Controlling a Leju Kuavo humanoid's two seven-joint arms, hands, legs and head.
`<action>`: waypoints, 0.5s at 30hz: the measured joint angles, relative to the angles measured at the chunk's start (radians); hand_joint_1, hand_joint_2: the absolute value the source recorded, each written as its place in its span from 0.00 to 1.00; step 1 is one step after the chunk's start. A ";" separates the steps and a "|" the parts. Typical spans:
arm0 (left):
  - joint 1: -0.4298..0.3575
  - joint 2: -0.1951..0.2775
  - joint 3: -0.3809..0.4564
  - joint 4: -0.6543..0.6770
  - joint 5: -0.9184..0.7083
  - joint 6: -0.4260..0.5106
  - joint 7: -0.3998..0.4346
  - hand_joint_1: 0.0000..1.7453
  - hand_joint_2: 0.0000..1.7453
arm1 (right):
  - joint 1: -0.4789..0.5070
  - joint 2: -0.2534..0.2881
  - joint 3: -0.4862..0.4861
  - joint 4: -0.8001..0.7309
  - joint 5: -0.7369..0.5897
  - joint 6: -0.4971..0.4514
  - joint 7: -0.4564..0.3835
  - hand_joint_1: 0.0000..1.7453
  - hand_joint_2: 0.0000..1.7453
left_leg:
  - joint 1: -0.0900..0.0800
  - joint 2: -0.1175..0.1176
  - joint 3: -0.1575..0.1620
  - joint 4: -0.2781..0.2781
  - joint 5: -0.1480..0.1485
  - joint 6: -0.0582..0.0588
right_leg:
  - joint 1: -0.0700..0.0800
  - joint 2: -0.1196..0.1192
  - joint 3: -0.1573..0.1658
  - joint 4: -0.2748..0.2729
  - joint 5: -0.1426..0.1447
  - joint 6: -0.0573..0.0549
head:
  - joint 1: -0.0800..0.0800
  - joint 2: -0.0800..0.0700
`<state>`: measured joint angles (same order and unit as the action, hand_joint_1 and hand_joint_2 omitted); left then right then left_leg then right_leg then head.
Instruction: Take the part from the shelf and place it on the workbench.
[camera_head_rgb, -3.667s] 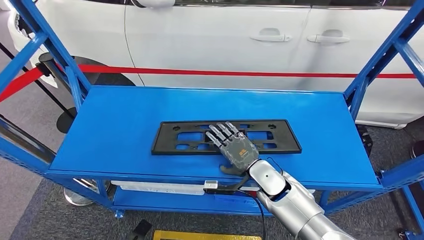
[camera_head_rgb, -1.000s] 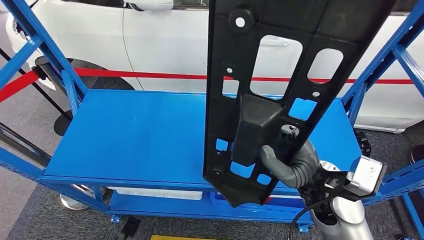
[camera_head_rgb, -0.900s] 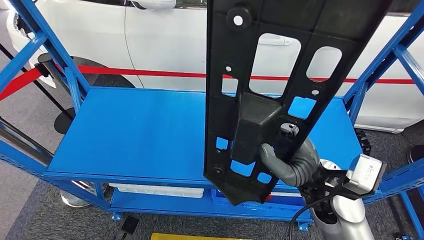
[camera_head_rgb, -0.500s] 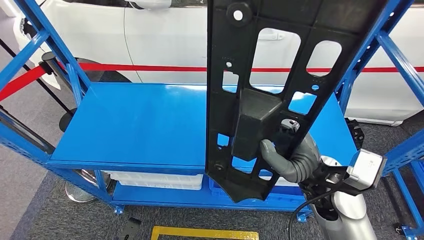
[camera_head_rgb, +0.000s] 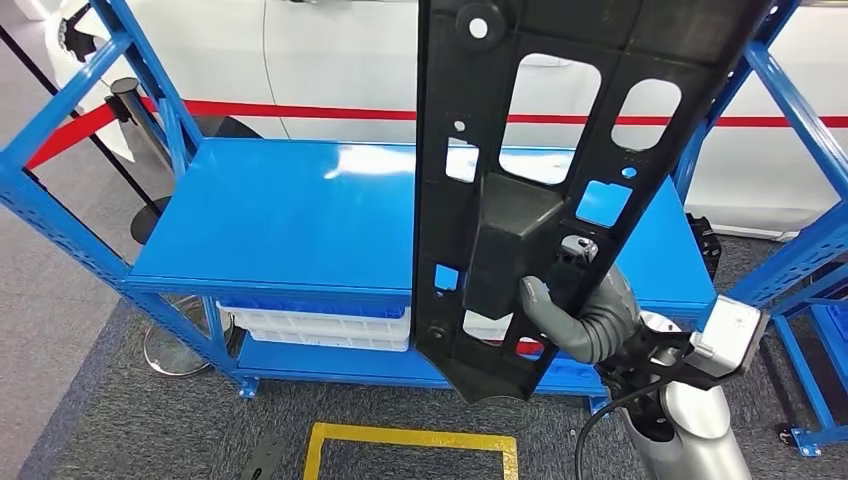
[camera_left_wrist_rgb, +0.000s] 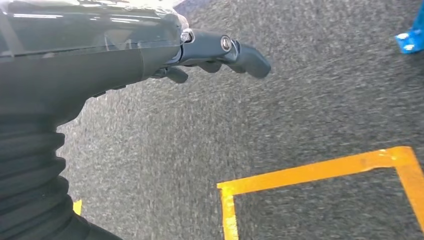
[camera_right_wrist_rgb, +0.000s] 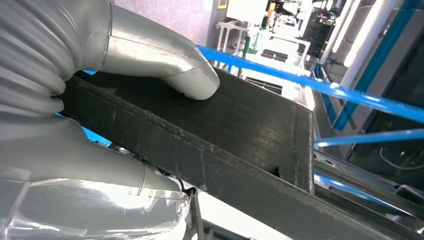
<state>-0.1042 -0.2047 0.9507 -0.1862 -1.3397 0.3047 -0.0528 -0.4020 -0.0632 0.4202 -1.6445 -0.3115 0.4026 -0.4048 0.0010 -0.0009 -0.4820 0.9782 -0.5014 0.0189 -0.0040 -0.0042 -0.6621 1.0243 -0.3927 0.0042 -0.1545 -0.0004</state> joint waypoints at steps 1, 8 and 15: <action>0.000 -0.001 0.000 0.000 0.000 -0.001 0.001 0.00 1.00 | 0.001 0.000 0.000 0.000 0.000 0.000 0.000 1.00 1.00 | 0.003 0.003 -0.010 -0.004 0.014 0.007 | -0.001 0.002 -0.010 0.023 -0.033 0.005 | 0.000 0.000; 0.000 -0.001 0.001 0.000 0.000 -0.004 0.005 0.00 1.00 | 0.004 -0.001 0.000 0.000 0.005 0.000 0.012 1.00 1.00 | 0.007 0.008 -0.123 0.023 0.084 0.007 | -0.016 0.003 0.001 0.229 -0.122 0.026 | 0.000 0.000; 0.002 -0.002 0.001 0.000 -0.001 -0.007 0.003 0.00 1.00 | 0.000 0.002 0.000 -0.001 0.023 -0.006 0.021 1.00 1.00 | 0.010 0.005 -0.177 0.051 0.118 -0.034 | -0.010 0.003 0.143 -0.006 -0.117 -0.007 | 0.000 0.000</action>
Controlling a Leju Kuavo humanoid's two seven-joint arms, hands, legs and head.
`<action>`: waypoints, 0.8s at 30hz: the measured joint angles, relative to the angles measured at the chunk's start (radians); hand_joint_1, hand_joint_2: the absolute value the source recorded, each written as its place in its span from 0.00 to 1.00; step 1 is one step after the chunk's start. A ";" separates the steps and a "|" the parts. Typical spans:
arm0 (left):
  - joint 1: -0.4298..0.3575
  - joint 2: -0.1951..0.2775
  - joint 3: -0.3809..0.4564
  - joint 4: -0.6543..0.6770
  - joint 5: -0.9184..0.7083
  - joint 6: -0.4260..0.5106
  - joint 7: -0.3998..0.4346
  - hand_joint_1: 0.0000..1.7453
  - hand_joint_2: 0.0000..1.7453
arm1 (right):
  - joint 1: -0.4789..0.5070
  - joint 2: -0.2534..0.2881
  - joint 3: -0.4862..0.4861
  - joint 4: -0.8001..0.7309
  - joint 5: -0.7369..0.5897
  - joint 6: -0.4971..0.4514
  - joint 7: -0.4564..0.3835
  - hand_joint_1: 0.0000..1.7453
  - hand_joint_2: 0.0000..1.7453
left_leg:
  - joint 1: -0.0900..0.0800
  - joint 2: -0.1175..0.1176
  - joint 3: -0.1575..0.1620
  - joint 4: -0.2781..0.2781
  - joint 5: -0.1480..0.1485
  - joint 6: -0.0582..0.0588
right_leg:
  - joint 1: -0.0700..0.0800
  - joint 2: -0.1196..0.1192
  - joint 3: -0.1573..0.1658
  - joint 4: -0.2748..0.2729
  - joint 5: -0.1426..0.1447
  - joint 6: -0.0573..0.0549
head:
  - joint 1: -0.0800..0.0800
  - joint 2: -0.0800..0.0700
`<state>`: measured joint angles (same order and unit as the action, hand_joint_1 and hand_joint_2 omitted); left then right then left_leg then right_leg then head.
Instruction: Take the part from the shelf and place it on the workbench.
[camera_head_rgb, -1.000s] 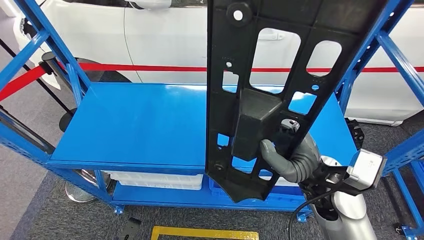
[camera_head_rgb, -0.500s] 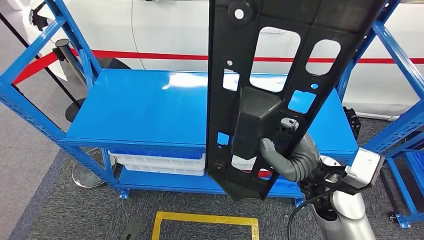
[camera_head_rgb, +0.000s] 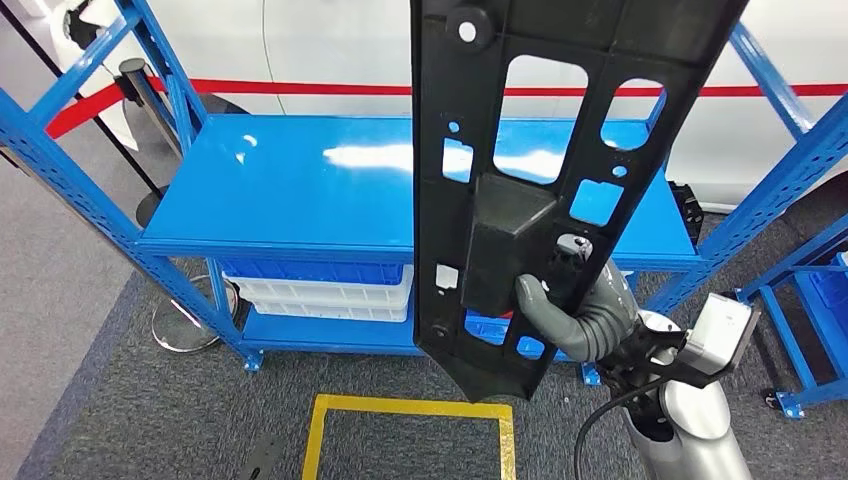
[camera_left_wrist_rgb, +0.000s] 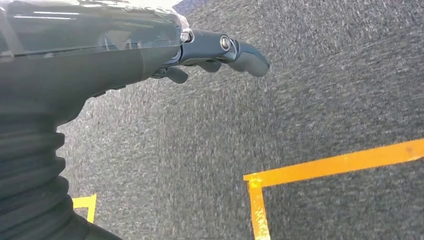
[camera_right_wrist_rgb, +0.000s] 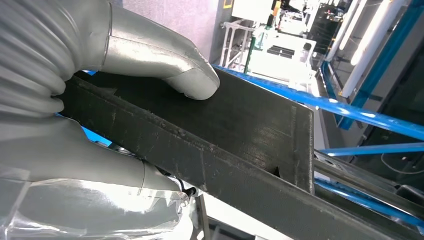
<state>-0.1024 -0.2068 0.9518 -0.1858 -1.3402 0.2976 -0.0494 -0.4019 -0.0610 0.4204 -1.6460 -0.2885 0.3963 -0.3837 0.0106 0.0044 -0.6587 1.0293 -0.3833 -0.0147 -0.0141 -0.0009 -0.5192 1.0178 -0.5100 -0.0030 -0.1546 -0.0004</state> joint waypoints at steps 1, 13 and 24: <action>0.001 0.000 0.000 0.000 0.000 -0.001 0.000 0.00 1.00 | 0.000 0.001 0.000 0.000 0.002 0.000 0.001 1.00 1.00 | 0.002 -0.001 -0.010 0.018 -0.025 -0.005 | -0.002 -0.002 -0.011 -0.002 0.012 -0.011 | 0.000 0.000; -0.005 0.000 0.000 0.000 -0.007 -0.008 -0.004 0.00 1.00 | -0.001 0.005 -0.001 -0.001 0.003 -0.002 0.005 1.00 1.00 | -0.006 -0.005 0.195 -0.042 -0.140 0.006 | 0.005 -0.007 -0.154 -0.005 0.150 0.001 | 0.000 0.000; -0.004 -0.002 0.000 0.001 -0.006 -0.011 -0.004 0.00 1.00 | 0.000 0.004 -0.009 0.008 -0.006 0.002 0.004 1.00 1.00 | -0.011 0.004 0.063 -0.027 -0.044 0.045 | 0.006 -0.001 -0.141 0.207 0.017 0.017 | 0.000 0.000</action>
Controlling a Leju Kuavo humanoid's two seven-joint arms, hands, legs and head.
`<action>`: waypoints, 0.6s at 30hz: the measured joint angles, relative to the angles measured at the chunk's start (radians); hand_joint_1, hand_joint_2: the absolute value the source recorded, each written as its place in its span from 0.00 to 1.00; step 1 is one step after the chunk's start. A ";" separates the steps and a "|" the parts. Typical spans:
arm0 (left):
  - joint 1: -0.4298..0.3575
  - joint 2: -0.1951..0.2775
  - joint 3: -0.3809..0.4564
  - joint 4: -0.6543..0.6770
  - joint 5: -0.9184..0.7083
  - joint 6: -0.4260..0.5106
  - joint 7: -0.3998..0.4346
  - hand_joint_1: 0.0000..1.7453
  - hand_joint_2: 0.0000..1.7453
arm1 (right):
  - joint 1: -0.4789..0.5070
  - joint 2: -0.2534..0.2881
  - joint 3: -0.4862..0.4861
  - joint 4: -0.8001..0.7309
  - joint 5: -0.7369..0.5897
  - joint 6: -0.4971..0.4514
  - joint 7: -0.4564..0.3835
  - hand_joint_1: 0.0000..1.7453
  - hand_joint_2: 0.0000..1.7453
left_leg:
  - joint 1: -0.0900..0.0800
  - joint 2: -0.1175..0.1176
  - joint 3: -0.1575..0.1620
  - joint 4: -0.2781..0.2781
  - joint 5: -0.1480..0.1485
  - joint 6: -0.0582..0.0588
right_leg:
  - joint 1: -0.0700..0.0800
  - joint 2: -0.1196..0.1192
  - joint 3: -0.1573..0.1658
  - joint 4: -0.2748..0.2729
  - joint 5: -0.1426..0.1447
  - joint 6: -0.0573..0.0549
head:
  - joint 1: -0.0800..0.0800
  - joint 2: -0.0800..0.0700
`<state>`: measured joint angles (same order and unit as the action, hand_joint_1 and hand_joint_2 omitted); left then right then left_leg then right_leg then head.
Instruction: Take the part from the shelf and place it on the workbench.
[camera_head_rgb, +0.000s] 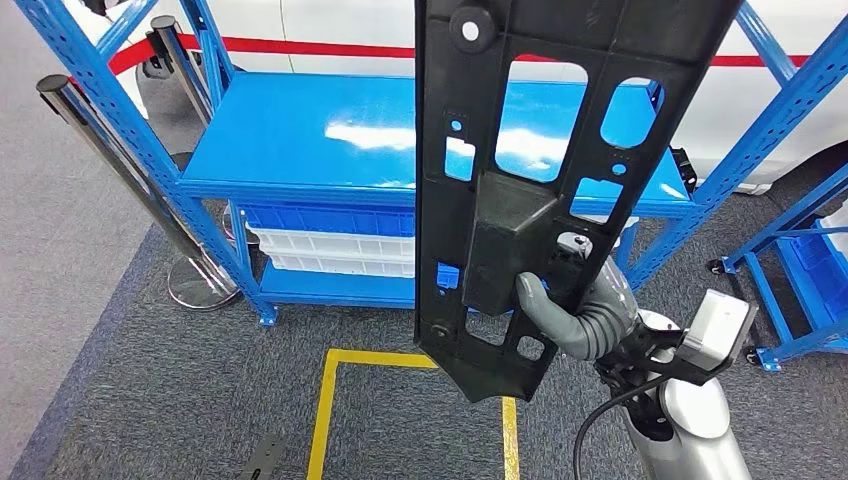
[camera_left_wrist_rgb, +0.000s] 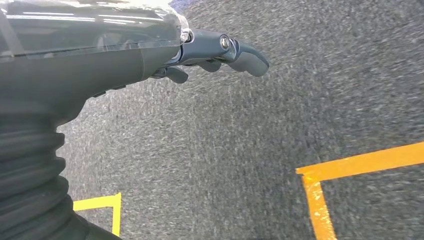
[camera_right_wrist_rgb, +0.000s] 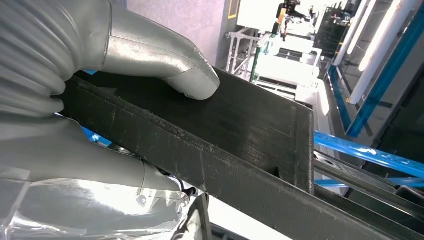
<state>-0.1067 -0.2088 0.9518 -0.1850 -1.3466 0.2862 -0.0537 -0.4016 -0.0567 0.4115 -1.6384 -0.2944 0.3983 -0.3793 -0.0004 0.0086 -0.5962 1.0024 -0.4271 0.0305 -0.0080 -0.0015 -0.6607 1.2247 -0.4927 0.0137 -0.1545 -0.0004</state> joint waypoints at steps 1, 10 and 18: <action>0.000 -0.001 0.000 0.000 0.000 0.000 0.000 0.00 1.00 | -0.001 0.000 0.000 0.001 -0.001 0.001 -0.001 1.00 1.00 | -0.001 0.000 -0.012 0.006 0.004 -0.002 | 0.003 0.001 0.050 -0.067 0.009 -0.010 | 0.000 0.000; 0.001 -0.002 0.000 0.000 -0.005 -0.002 -0.001 0.00 1.00 | -0.010 -0.001 -0.002 0.004 -0.009 0.004 -0.009 1.00 1.00 | 0.008 -0.005 -0.075 0.127 -0.095 -0.047 | 0.002 -0.008 0.101 -0.247 0.054 -0.045 | 0.000 0.000; -0.002 0.000 0.000 0.000 -0.010 -0.003 0.000 0.00 1.00 | -0.005 -0.001 -0.003 0.004 -0.010 0.003 -0.012 1.00 1.00 | 0.027 -0.008 0.096 0.065 -0.082 -0.075 | -0.009 -0.010 -0.011 -0.206 0.121 -0.013 | 0.000 0.000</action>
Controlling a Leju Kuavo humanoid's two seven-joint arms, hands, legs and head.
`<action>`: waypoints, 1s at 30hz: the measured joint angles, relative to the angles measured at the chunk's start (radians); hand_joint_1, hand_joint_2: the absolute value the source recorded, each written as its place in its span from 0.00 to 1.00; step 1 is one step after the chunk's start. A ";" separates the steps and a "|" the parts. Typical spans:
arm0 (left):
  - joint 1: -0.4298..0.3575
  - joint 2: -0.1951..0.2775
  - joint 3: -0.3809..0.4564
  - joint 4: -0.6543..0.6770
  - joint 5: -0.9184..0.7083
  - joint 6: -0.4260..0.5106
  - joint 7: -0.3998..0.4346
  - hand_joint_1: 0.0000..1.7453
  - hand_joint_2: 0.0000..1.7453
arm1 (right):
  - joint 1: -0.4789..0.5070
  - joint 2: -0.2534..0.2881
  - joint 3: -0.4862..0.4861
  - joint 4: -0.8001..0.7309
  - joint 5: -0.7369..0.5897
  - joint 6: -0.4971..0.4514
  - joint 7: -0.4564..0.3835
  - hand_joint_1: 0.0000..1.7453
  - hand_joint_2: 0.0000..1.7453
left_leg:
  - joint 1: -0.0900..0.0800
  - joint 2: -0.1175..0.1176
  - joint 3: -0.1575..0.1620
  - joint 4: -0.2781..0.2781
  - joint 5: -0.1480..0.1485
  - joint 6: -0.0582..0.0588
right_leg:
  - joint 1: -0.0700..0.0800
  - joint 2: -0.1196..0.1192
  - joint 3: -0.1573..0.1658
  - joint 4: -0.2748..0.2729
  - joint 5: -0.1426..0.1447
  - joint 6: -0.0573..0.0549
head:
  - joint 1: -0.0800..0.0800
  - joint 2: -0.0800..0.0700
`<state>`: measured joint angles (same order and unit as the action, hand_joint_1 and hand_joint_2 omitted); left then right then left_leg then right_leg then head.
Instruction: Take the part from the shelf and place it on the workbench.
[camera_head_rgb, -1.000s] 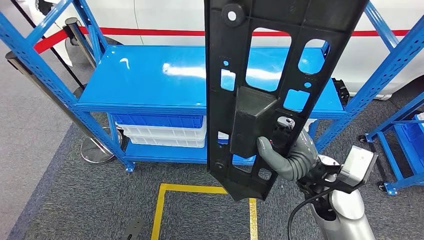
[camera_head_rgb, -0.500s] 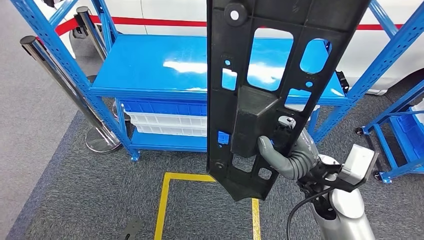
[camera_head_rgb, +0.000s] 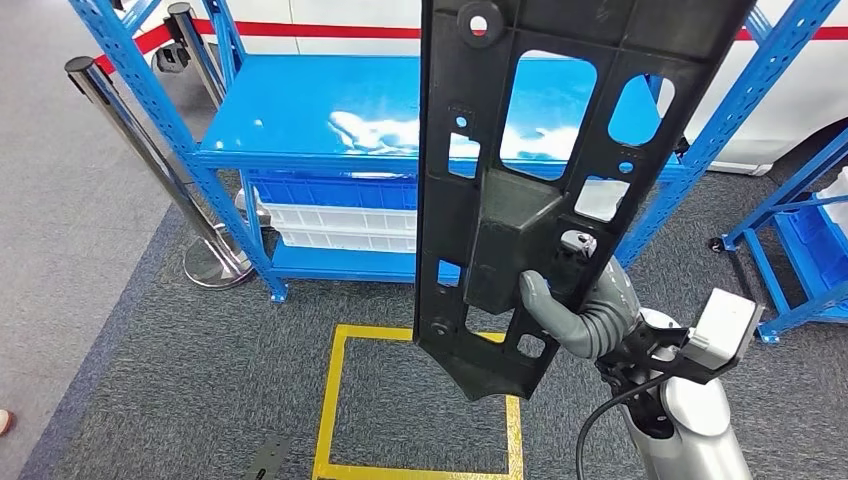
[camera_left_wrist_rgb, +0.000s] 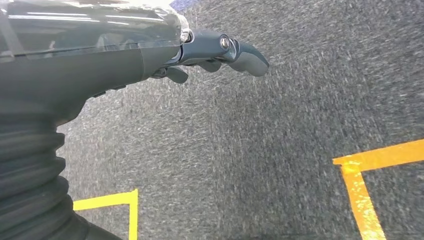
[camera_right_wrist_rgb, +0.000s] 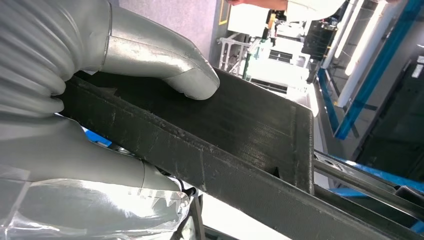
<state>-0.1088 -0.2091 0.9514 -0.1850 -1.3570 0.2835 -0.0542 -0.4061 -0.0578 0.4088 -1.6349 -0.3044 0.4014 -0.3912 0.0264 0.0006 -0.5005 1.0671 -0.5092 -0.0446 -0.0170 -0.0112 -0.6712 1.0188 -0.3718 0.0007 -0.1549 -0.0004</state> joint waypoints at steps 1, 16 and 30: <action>-0.001 0.000 0.000 0.000 -0.001 0.000 0.000 0.00 1.00 | 0.000 0.000 0.000 0.000 0.000 0.000 0.000 1.00 1.00 | -0.002 -0.002 0.025 -0.046 -0.016 0.005 | 0.001 0.000 -0.006 0.003 0.009 0.006 | 0.000 0.000; 0.000 -0.002 -0.007 0.000 -0.010 0.006 -0.007 0.00 1.00 | 0.012 -0.007 -0.006 -0.008 -0.018 -0.001 0.009 1.00 1.00 | -0.029 0.012 -0.144 -0.049 0.116 0.057 | 0.015 -0.014 0.169 0.029 -0.150 0.001 | 0.000 0.000; 0.001 0.000 -0.010 0.000 -0.014 0.005 -0.009 0.00 1.00 | 0.017 -0.009 -0.006 -0.009 -0.053 0.008 0.035 1.00 1.00 | -0.015 -0.037 -0.066 0.023 0.038 0.027 | 0.014 0.072 0.082 -0.008 -0.070 -0.023 | 0.000 0.000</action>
<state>-0.1074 -0.2094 0.9410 -0.1846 -1.3706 0.2888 -0.0629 -0.3890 -0.0670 0.4028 -1.6442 -0.3573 0.4097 -0.3565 0.0118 -0.0365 -0.5668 1.0901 -0.4713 -0.0171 -0.0035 0.0613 -0.5897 1.0104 -0.4422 -0.0224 -0.1549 -0.0004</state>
